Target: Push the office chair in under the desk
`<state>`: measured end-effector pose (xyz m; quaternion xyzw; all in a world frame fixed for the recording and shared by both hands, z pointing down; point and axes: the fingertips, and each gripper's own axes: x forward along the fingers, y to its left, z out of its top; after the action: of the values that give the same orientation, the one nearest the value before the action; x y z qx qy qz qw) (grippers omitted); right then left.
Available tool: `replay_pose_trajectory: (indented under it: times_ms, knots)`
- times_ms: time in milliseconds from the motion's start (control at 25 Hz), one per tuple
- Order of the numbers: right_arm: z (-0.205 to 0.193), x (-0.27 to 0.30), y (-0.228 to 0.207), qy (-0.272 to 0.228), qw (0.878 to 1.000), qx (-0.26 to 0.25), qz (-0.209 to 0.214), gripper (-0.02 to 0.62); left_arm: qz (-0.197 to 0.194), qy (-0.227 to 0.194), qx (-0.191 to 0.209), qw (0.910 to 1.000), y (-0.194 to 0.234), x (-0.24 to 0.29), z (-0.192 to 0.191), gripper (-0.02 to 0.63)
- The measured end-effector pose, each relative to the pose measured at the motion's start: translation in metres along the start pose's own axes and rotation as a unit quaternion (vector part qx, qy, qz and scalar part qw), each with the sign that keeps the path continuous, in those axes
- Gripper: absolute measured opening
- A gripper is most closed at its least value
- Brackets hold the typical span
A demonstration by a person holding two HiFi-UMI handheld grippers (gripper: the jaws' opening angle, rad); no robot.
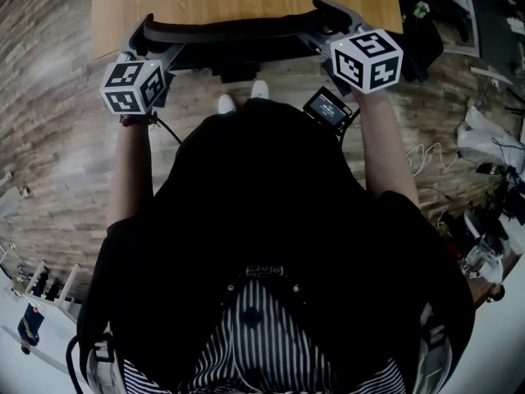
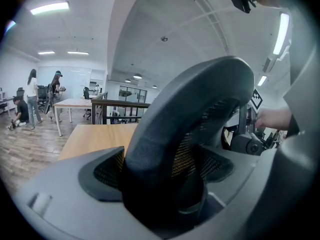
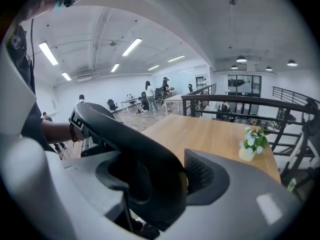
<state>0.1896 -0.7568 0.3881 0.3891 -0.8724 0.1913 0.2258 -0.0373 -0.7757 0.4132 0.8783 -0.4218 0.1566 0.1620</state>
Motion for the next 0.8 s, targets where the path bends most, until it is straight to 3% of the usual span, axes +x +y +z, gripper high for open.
replay_pose_trajectory:
  times_ms: [440, 800]
  knots:
    - [0.021, 0.03, -0.018, -0.001, 1.0, -0.007, 0.011, 0.295, 0.017, -0.014, 0.003, 0.9998, 0.029, 0.019, 0.014, 0.453]
    - [0.022, 0.026, -0.009, -0.007, 1.0, -0.021, 0.011, 0.285, 0.006, -0.014, 0.001, 0.9999, 0.03, 0.01, 0.019, 0.456]
